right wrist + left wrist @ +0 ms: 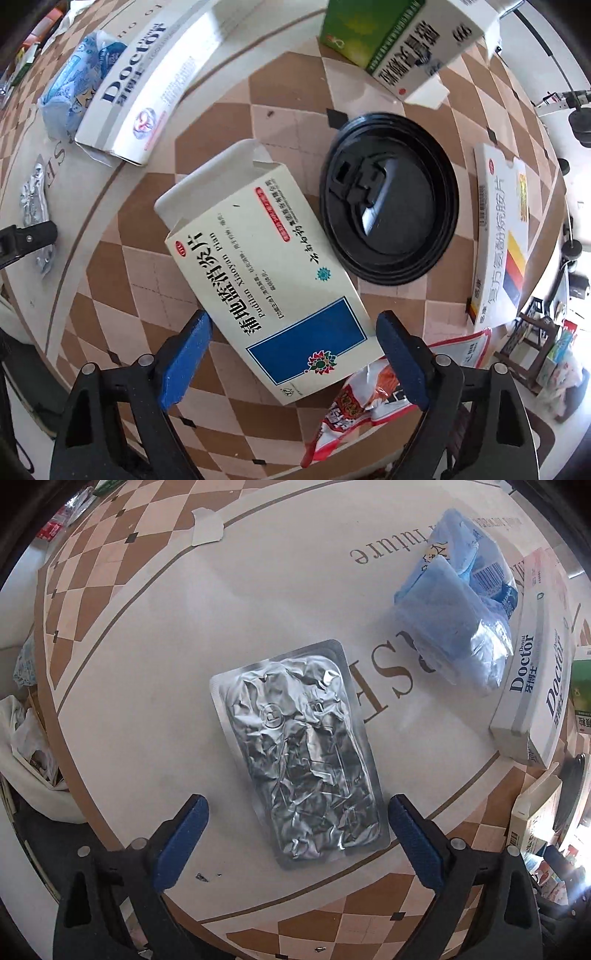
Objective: Collect trash
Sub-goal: 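Grasp the foil blister pack with the left gripper while the right grasps the medicine box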
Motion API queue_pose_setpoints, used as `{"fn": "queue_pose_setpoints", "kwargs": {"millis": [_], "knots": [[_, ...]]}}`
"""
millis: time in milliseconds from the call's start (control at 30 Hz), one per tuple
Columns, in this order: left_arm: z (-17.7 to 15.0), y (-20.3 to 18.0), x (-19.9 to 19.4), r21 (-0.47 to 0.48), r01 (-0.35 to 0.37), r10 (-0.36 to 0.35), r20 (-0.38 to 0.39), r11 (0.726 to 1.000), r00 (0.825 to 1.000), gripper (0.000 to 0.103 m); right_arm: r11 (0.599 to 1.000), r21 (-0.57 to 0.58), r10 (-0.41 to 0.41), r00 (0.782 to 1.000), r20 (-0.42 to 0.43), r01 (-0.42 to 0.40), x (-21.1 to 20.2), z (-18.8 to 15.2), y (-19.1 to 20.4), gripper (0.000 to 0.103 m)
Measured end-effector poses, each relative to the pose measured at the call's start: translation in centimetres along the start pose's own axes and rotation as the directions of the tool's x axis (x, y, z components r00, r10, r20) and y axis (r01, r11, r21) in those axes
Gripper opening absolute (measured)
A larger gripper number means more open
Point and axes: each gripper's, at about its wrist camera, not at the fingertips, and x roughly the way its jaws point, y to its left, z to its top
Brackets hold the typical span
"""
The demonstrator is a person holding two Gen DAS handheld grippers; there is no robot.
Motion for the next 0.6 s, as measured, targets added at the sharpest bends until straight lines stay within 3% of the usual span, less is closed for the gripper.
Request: {"fn": "queue_pose_setpoints", "kwargs": {"millis": [100,233,333,400,600], "knots": [[0.0,-0.2,0.0,0.007,-0.003,0.002,0.008,1.0,1.0,0.099,0.995,0.065,0.08,0.996,-0.03,-0.078,-0.1,-0.1,-0.1,0.089],[0.1,-0.4,0.0,0.022,0.004,-0.004,0.011,1.0,1.0,0.099,0.97,0.133,0.214,0.973,-0.09,-0.202,0.1,-0.2,0.8,0.089],[0.5,-1.3,-0.1,0.066,0.018,-0.02,0.024,0.998,1.0,0.086,0.986,0.088,0.146,0.986,-0.079,-0.139,0.5,0.0,1.7,0.089],[0.5,-2.4,-0.6,0.134,0.004,-0.01,0.044,0.991,0.999,0.071,0.992,0.066,0.111,0.991,-0.077,-0.106,1.0,0.1,2.1,0.089],[-1.5,-4.6,-0.5,0.289,-0.05,0.035,0.057,0.956,0.998,0.067,0.99,0.097,0.107,0.994,-0.035,-0.103,1.8,-1.8,1.8,0.085]]}}
